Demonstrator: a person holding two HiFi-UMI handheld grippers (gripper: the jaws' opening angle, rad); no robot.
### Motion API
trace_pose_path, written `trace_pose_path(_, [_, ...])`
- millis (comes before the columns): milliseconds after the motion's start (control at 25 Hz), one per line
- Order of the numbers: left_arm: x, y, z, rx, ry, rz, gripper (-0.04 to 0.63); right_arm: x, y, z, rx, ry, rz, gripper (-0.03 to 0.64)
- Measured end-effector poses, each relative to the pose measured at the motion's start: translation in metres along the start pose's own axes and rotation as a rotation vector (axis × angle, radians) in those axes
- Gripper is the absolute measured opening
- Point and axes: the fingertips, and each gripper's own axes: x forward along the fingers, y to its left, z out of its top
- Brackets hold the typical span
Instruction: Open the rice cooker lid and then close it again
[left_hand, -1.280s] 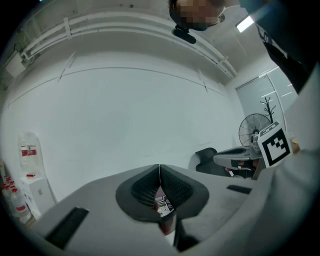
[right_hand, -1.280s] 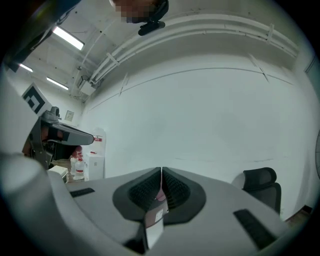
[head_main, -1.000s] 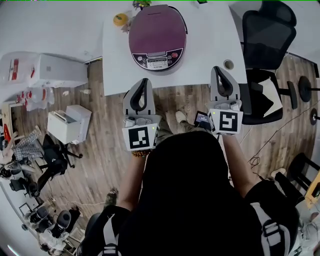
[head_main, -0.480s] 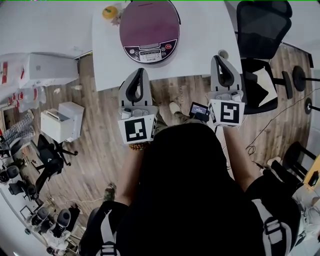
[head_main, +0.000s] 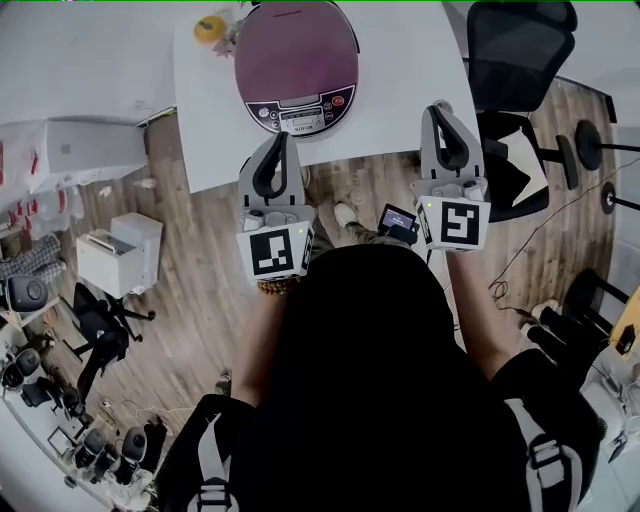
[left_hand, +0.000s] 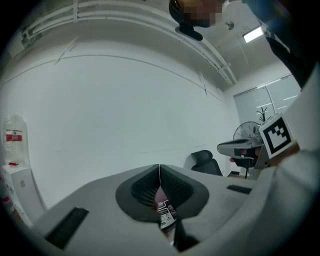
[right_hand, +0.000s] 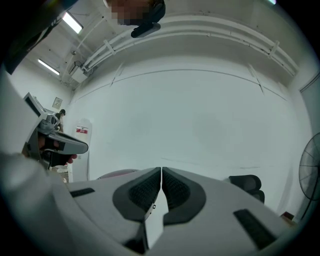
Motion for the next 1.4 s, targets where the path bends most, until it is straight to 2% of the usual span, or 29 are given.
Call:
trace_pose_path(400, [0.037, 0.039, -0.001, -0.020, 0.018, -0.080, 0.021, 0.036, 0.009, 0.017, -0.019, 0.025, -0.067, 0.030])
trace_pose_path(880, [0.083, 0.079, -0.005, -0.029, 0.026, -0.249, 0.021, 0.073, 0.032, 0.032, -0.034, 0.066, -0.190, 0.030])
trace_pose_path(1160, [0.099, 0.103, -0.016, -0.045, 0.027, -0.353, 0.023, 0.096, 0.066, 0.033, -0.042, 0.082, -0.209, 0.029])
trace_pose_path(1280, [0.106, 0.112, -0.019, -0.048, 0.016, -0.406, 0.023, 0.107, 0.079, 0.032, -0.038, 0.090, -0.175, 0.029])
trace_pose_path(1400, [0.114, 0.122, -0.019, -0.048, 0.009, -0.425, 0.023, 0.112, 0.078, 0.032, -0.006, 0.090, -0.168, 0.031])
